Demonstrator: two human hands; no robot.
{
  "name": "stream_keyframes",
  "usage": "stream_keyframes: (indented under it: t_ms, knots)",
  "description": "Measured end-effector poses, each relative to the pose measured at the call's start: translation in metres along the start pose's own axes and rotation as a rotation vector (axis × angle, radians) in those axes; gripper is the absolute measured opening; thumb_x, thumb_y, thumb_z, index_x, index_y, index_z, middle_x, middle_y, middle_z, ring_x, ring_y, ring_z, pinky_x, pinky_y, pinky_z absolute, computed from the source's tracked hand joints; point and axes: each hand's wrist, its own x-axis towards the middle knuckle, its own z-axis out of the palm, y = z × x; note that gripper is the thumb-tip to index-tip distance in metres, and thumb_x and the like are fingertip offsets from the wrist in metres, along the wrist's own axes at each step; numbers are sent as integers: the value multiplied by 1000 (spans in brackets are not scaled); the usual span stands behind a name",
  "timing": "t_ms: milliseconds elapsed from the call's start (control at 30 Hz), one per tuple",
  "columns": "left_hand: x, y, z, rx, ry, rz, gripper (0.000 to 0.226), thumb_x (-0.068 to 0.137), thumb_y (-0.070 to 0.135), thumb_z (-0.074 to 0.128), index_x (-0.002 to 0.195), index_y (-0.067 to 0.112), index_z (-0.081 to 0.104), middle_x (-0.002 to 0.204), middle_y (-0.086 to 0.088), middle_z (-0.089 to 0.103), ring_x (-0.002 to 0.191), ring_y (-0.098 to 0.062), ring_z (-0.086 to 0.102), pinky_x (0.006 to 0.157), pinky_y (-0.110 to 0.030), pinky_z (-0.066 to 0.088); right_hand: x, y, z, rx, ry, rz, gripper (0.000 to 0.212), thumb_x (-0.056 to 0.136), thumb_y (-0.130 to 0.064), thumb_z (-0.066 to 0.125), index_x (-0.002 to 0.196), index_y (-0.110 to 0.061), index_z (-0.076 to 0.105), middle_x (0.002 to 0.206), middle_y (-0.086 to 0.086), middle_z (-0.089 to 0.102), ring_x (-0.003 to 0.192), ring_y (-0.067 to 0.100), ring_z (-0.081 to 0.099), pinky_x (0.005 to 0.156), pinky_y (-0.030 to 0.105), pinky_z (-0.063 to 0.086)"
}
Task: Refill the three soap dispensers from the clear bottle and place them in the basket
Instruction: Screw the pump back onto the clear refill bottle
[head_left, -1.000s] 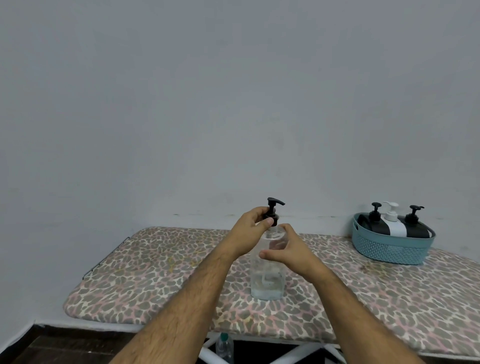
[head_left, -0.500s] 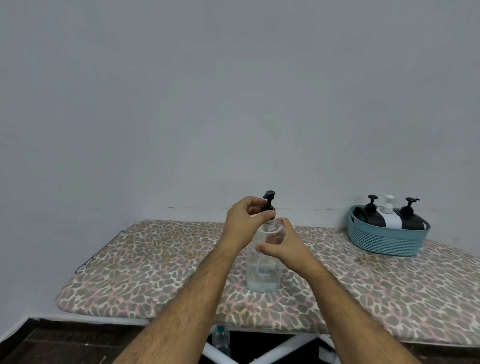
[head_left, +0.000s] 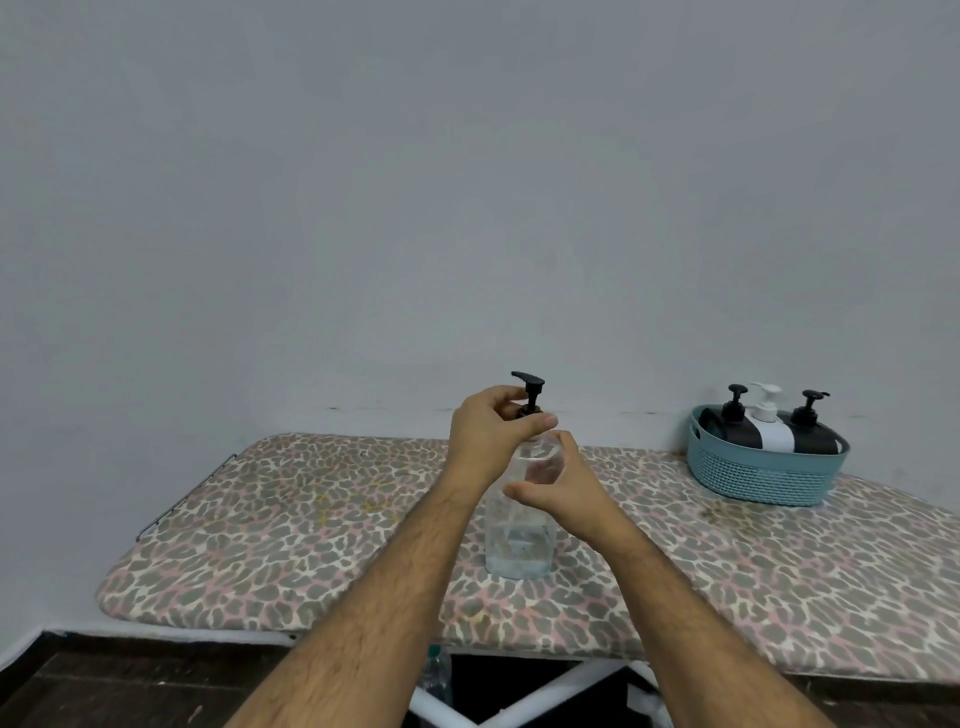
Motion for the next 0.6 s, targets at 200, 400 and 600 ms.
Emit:
stream_keyframes:
  t_ms: [200, 400, 600]
  knots:
    - [-4, 0, -13, 9, -248, -47, 23, 102, 16, 48, 119, 24, 61, 122, 5, 67, 109, 1, 60, 86, -12, 39, 3, 3, 2, 8, 6, 7, 79, 72, -30, 86, 135, -30, 38, 110, 5, 61, 101, 13, 64, 80, 29, 56]
    - [-3, -3, 2, 218, 12, 36, 42, 80, 43, 76, 116, 27, 62, 105, 9, 58, 100, -5, 57, 86, -24, 43, 1, 2, 2, -1, 6, -14, 75, 74, -31, 84, 131, -40, 35, 111, 4, 59, 102, 11, 63, 84, 31, 57]
    - [1, -5, -8, 99, 0, 5, 56, 79, 26, 81, 130, 23, 56, 91, 9, 75, 96, -2, 68, 96, -30, 45, 4, 6, 1, 16, 5, 3, 77, 73, -31, 85, 134, -34, 38, 111, 4, 61, 102, 11, 63, 86, 32, 55]
